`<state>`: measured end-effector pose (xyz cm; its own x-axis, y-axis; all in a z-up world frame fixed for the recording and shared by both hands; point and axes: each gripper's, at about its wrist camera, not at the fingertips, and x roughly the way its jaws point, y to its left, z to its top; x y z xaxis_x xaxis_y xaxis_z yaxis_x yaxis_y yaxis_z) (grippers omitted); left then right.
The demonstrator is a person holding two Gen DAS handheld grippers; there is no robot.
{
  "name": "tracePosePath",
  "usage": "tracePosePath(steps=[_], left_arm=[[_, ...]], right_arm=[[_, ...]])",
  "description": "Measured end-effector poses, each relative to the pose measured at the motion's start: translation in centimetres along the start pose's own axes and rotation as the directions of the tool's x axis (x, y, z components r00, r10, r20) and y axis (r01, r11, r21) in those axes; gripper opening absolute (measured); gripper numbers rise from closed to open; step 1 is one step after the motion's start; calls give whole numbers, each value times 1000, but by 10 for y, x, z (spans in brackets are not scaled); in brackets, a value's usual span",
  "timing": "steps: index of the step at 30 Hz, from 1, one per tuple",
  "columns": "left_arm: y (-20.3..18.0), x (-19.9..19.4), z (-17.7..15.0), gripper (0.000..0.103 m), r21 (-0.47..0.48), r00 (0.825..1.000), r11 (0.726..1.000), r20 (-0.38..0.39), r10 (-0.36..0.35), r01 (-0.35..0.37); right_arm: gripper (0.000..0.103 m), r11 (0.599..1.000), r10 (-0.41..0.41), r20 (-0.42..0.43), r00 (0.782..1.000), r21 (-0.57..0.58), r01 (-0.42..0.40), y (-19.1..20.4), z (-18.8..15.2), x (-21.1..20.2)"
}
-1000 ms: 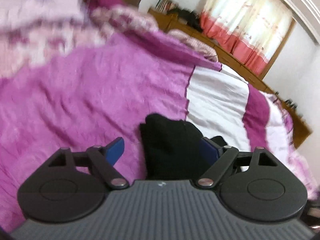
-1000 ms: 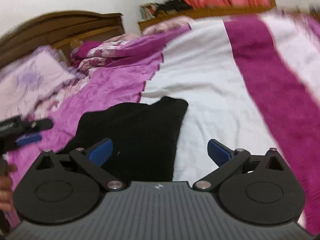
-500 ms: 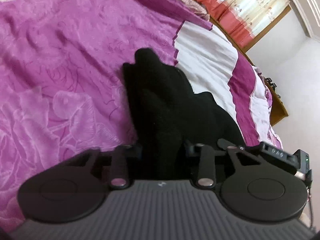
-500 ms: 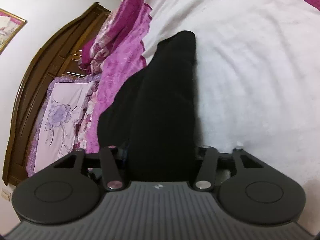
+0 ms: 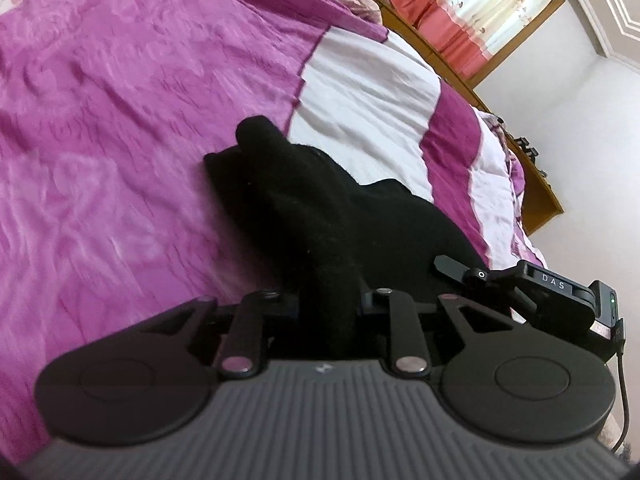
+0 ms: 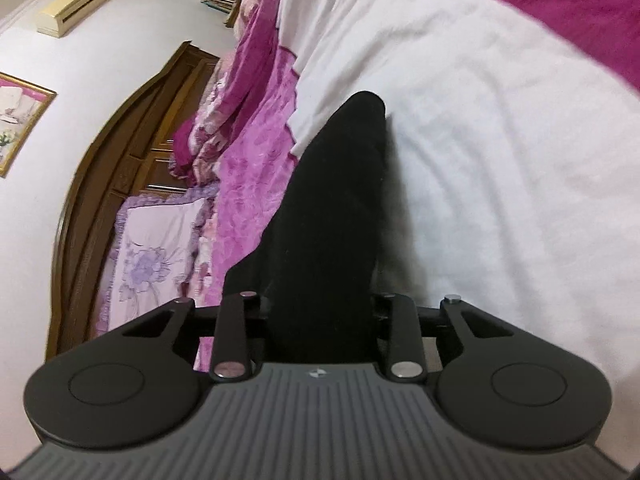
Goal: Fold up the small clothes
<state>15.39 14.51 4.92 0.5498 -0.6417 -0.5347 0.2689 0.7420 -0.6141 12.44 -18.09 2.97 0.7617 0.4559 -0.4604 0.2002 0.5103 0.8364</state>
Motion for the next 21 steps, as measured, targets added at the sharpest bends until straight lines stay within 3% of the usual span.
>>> tracePosePath(steps=[4,10,12,14,17,18,19,21], left_arm=[[-29,-6,-24,25,38,1000,999,-25,15,-14],[-75,-21,-90,25,157,996,986,-65,59,-48],[-91,-27,-108,33,216,992,972,-57,111,-96],[-107,-33,-128,48,277,981,944,-19,192,-180],[-122,-44,-149,62,360,964,896,50,262,-262],[-126,-47,-154,64,389,962,881,58,268,-269],[-129,-49,-159,65,419,958,864,67,278,-280],[-136,-52,-167,67,462,946,827,109,305,-320]], right_arm=[[35,999,-31,-3,1000,-25,31,0,-3,-32],[35,998,-61,13,998,-28,61,-27,-30,-104],[35,996,-80,12,997,-25,81,-43,-46,-132],[36,994,-101,8,995,-30,101,-55,-62,-154],[49,975,-164,26,986,-148,166,-58,-88,-181],[61,959,-181,50,982,-211,188,-56,-96,-189],[71,938,-211,90,973,-261,227,-54,-104,-197],[77,891,-247,194,949,-339,301,-48,-119,-216]])
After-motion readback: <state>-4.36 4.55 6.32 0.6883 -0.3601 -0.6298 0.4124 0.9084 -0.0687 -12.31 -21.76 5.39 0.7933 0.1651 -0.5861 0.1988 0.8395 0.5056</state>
